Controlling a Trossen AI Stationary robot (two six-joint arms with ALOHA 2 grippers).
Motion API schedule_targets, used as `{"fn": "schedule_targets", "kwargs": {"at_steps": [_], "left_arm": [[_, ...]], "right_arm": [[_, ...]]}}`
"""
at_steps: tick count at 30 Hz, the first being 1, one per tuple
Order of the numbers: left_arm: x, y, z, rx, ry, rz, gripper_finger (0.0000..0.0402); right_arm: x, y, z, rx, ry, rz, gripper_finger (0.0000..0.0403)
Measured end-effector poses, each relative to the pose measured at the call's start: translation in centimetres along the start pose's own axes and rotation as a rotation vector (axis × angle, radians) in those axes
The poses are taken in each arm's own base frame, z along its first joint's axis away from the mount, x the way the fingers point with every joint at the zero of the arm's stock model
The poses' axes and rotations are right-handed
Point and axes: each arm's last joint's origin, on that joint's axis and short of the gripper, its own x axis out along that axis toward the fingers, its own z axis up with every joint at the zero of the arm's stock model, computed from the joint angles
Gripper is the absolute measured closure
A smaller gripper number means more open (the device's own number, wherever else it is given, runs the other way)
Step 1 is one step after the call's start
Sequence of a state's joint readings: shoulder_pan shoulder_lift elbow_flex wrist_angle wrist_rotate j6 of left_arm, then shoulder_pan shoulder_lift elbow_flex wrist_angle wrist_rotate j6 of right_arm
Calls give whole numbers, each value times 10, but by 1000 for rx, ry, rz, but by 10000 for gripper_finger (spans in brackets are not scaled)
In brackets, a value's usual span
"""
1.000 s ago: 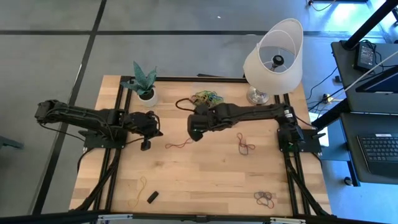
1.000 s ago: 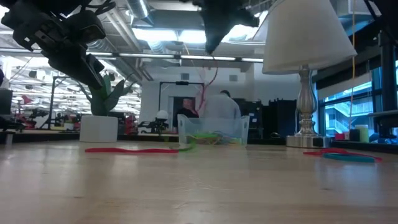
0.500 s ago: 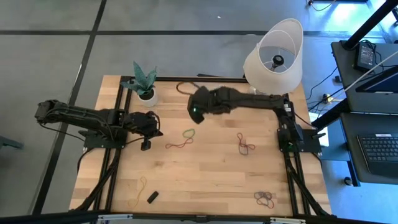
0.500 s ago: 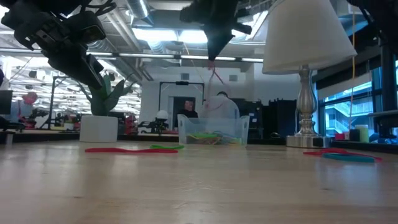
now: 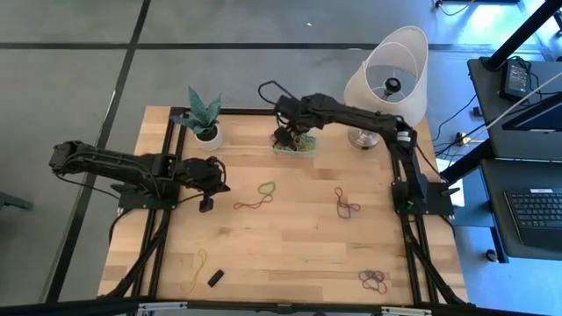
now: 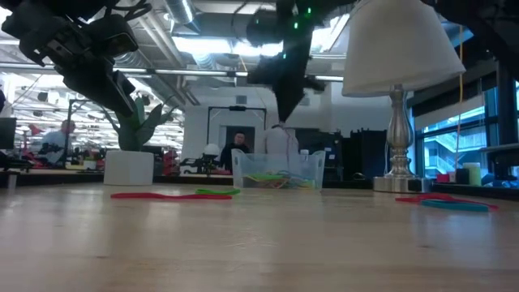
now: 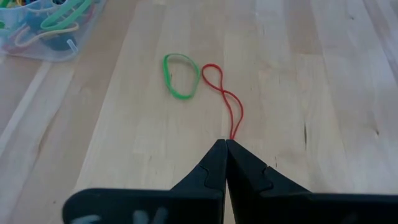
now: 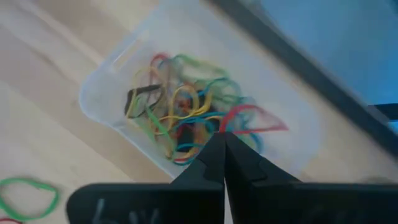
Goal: Pick and place rubber bands into bin
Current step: Put the red rubber band into the transparent bin, then put the yellow rubber band into the transparent bin
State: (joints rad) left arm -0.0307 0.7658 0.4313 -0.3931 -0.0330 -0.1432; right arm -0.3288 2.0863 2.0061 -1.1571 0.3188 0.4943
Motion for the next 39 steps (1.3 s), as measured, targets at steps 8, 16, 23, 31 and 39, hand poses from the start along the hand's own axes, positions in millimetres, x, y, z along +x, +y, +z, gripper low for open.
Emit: {"fn": "schedule_targets", "kwargs": {"at_steps": [8,16,23,31,39], "left_arm": [[0,0,0,34,-1,11,398],[0,2,0,34,-7,54,398],[0,2,0,34,-9,70,398],[0,2,0,26,-11,81,398],[-2,1,5,-8,-10,77,398]], "right_arm": [[62,2,-28,21,65,28,400],[82,2,-43,77,79,20,345],[70,3,-31,88,48,37,280],[34,15,-32,74,-14,41,275],[-8,26,-82,22,-145,164,316]]}}
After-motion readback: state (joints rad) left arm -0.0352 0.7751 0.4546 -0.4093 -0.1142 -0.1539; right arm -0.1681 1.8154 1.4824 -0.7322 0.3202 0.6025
